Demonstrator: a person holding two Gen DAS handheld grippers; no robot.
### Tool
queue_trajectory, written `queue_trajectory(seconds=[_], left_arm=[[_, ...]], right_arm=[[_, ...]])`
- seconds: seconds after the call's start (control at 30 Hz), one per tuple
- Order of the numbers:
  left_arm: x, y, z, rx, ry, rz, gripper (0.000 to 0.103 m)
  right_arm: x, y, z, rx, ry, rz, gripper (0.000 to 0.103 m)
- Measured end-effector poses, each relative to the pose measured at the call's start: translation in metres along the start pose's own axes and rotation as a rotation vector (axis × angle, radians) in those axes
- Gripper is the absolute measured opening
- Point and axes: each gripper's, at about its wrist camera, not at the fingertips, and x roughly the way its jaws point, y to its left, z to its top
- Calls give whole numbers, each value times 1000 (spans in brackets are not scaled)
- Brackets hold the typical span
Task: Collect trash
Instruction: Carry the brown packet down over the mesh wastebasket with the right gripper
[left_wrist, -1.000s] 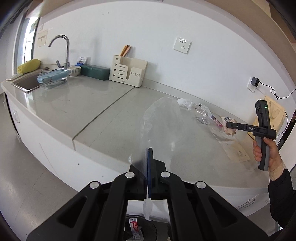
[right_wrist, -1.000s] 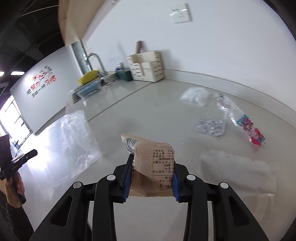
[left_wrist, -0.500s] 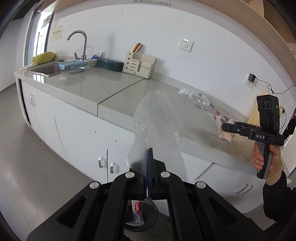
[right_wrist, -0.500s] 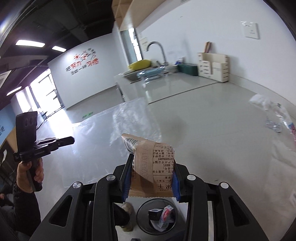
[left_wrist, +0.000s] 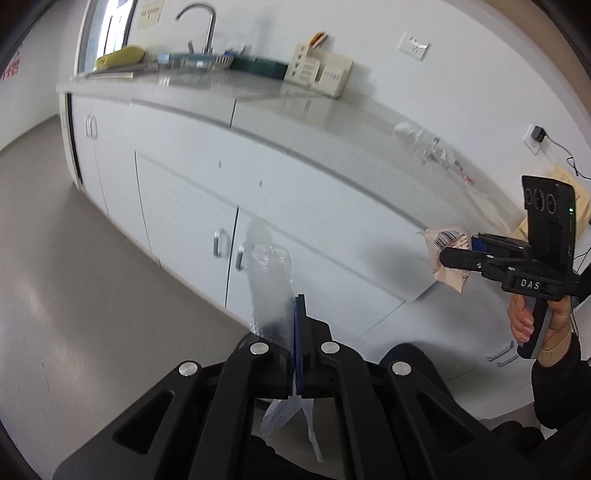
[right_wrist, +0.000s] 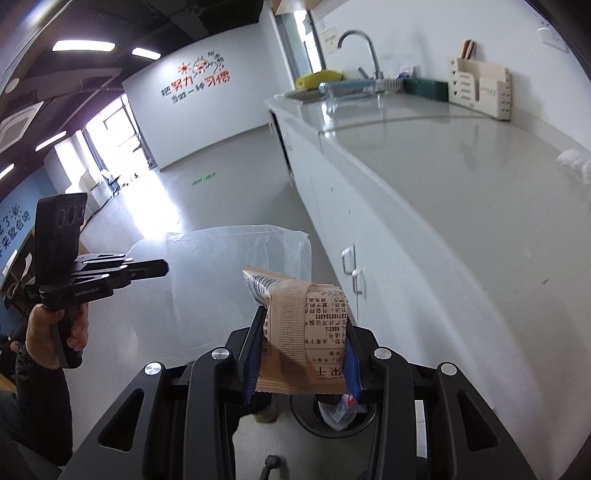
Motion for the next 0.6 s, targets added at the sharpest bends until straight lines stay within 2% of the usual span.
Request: queue_trajectory(seconds=[0.1,0.2,0.43,0.6], left_arm=[[33,8,-19,-50,76,12,1],[66,16,-37,-97,142,6,1],[143,27,-75,-177,281,-43,1],[193,30,-98,-205,368,-88,1]], right_arm=[[27,1,-23,-41,57,6,40],[56,-5,-47,-23,120,37,40],[128,-22,-100,-35,262,2,40],[177,-41,-122,37,345,76,40]])
